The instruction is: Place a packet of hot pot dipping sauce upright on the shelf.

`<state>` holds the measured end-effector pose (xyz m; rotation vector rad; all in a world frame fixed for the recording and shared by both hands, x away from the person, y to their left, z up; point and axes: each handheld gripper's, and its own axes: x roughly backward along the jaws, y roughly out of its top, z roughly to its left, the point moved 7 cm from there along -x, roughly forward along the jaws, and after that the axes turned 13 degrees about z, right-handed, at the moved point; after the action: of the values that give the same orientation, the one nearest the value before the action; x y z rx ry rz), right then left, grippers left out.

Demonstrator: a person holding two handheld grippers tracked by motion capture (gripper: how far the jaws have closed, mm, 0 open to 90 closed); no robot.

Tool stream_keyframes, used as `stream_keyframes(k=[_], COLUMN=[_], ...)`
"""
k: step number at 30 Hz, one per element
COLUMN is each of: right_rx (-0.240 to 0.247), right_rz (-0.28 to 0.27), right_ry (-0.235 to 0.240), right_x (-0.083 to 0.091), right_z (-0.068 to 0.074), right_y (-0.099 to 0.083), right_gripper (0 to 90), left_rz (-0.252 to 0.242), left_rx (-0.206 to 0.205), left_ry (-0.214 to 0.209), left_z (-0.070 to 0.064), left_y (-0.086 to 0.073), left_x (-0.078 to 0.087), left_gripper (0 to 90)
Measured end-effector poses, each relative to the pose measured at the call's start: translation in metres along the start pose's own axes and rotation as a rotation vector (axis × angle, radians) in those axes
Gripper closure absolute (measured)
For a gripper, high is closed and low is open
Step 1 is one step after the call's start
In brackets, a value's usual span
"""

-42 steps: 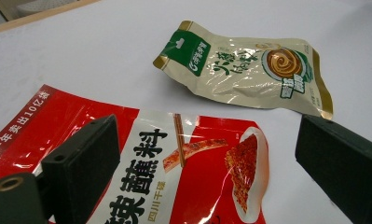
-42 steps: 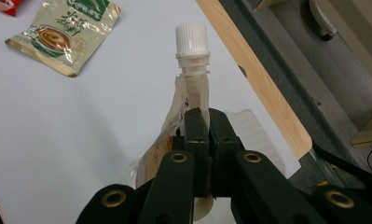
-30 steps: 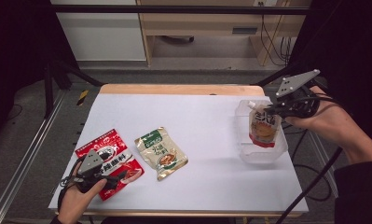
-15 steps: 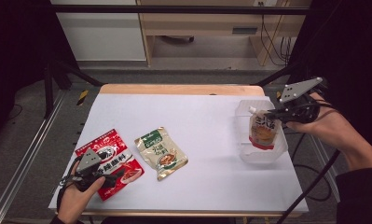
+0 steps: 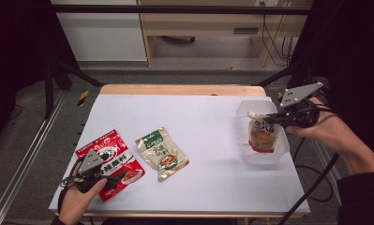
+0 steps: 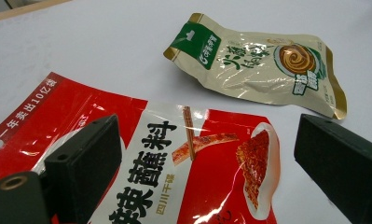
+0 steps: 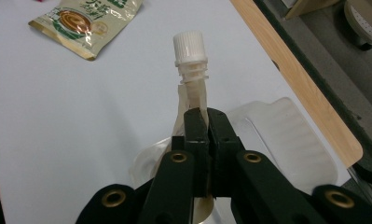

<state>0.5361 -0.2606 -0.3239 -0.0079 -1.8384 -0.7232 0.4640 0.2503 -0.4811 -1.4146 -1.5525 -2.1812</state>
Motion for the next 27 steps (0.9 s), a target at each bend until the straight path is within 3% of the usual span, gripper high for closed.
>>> stream_keyframes(k=[27], right_rx=[0.019], right_rz=[-0.040], right_ry=[0.046], right_x=[0.005], right_z=[0.018], right_y=[-0.004], right_gripper=[87.9], left_rz=[0.014], left_rx=[-0.016], left_ry=[0.006], left_z=[-0.001], left_y=[-0.001], left_x=[-0.002], left_gripper=[7.7])
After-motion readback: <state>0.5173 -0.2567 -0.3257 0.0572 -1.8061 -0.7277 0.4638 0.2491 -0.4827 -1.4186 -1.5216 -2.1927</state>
